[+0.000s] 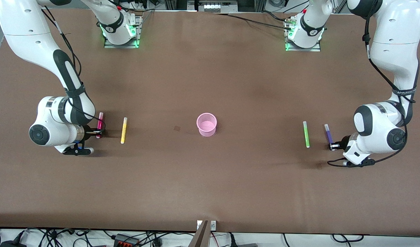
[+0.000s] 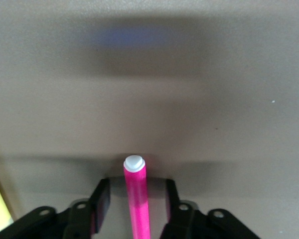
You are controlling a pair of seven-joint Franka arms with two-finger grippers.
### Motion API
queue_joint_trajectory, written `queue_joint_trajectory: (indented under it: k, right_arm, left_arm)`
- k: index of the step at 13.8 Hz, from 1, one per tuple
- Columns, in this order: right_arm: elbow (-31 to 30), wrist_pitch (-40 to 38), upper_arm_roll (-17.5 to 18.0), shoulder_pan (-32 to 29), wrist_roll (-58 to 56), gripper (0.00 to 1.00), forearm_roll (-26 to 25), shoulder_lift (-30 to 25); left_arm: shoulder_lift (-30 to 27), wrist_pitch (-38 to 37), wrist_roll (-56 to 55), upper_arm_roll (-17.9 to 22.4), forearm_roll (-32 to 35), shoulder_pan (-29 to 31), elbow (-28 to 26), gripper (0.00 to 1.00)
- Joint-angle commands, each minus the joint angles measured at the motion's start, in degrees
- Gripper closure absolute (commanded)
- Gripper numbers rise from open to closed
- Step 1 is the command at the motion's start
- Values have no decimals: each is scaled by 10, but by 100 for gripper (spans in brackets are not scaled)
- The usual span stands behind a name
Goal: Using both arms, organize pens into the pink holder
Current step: 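Close both grippers on the magenta and purple pens, then lift the pens while the left gripper carries the purple pen to the cup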
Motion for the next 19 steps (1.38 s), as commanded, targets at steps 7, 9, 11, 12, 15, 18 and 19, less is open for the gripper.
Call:
queue_joint_trajectory:
  k: [7, 9, 11, 12, 15, 18, 19]
  right_arm:
    - [8, 1, 3, -3, -9, 100, -5, 8]
    - [12, -4, 3, -4, -29, 100, -4, 6]
    - [18, -8, 3, -6, -63, 100, -2, -4]
    - [26, -24, 5, -4, -76, 100, -2, -12]
    - [104, -124, 20, 0, -113, 100, 3, -24]
    - [159, -182, 42, 1, -153, 100, 13, -24]
    - [164, -183, 55, 0, -160, 100, 32, -26]
  left_arm:
    - [-119, -226, 82, -78, -12, -9, 50, 99]
    - [-124, -277, 83, -142, -12, -9, 86, 99]
    - [-119, -319, 105, -205, -12, -13, 118, 99]
    - [-115, -317, 111, -242, -22, -13, 128, 99]
    - [-72, -292, 155, -326, -117, -16, 170, 98]
    - [-51, -171, 281, -349, -152, -68, 168, 98]
    - [-39, -131, 342, -349, -167, -83, 168, 98]
